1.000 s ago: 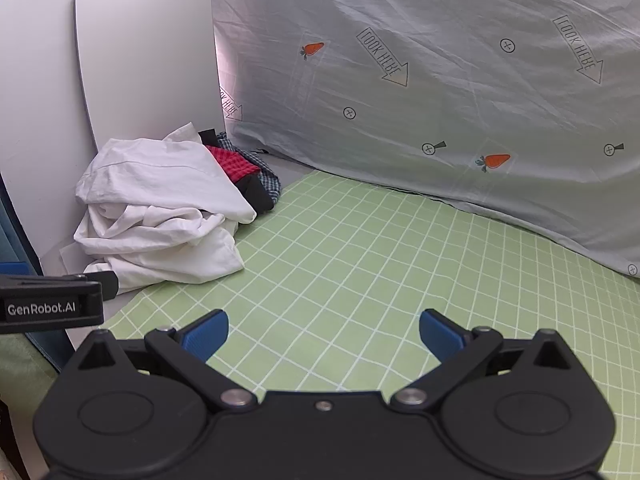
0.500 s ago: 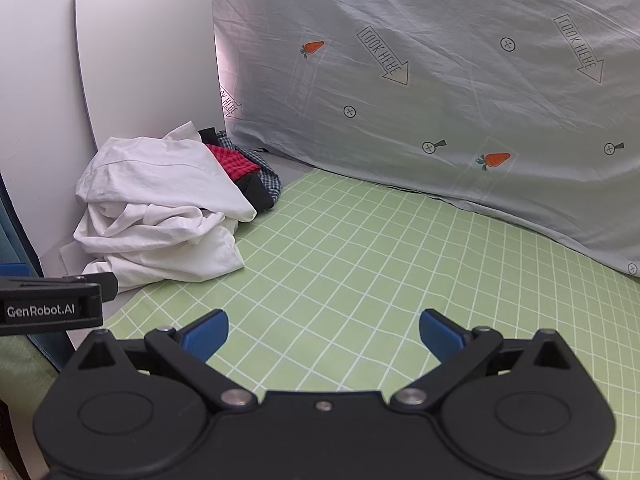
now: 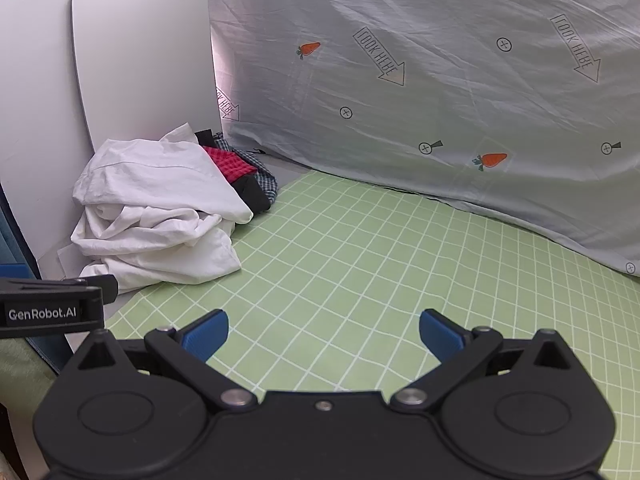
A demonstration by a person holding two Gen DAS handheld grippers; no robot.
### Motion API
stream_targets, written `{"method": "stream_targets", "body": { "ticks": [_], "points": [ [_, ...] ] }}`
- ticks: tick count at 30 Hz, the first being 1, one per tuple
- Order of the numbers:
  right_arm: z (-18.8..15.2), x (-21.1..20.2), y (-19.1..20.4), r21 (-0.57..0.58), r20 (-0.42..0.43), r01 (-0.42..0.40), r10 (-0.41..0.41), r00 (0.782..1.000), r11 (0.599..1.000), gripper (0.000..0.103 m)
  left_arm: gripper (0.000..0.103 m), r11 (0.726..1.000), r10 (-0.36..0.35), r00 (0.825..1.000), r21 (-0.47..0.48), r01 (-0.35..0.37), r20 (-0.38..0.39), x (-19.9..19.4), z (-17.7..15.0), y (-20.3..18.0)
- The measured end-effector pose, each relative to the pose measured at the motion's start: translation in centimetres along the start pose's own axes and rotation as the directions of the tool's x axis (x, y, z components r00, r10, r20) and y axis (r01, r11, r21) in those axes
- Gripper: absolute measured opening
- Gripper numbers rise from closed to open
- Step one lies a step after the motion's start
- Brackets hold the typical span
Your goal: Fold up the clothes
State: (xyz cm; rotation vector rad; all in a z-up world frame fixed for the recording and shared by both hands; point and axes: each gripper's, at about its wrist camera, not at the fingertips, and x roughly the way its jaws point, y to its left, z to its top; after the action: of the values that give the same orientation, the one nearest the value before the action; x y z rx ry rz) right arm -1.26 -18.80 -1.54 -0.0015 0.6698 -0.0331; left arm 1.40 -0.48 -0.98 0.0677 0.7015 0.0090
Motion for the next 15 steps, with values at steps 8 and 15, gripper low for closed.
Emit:
{"method": "stream_targets", "body": {
  "ticks": [8, 15],
  "points": [
    [0.0, 0.4, 0.0, 0.007, -0.007, -0.001, 0.001, 1.000, 1.000, 0.103, 0.103, 1.000, 0.005, 1.000, 0.002, -0.005, -0.008, 0.3, 0.0, -0.1],
    [0.4, 2.5, -0.3, 0.005, -0.023, 0.014, -0.014, 1.000, 1.000, 0.103, 0.103, 1.000, 0.024, 0.999, -0.008, -0.024, -0.038, 2.1, 0.8, 0.7]
  ]
}}
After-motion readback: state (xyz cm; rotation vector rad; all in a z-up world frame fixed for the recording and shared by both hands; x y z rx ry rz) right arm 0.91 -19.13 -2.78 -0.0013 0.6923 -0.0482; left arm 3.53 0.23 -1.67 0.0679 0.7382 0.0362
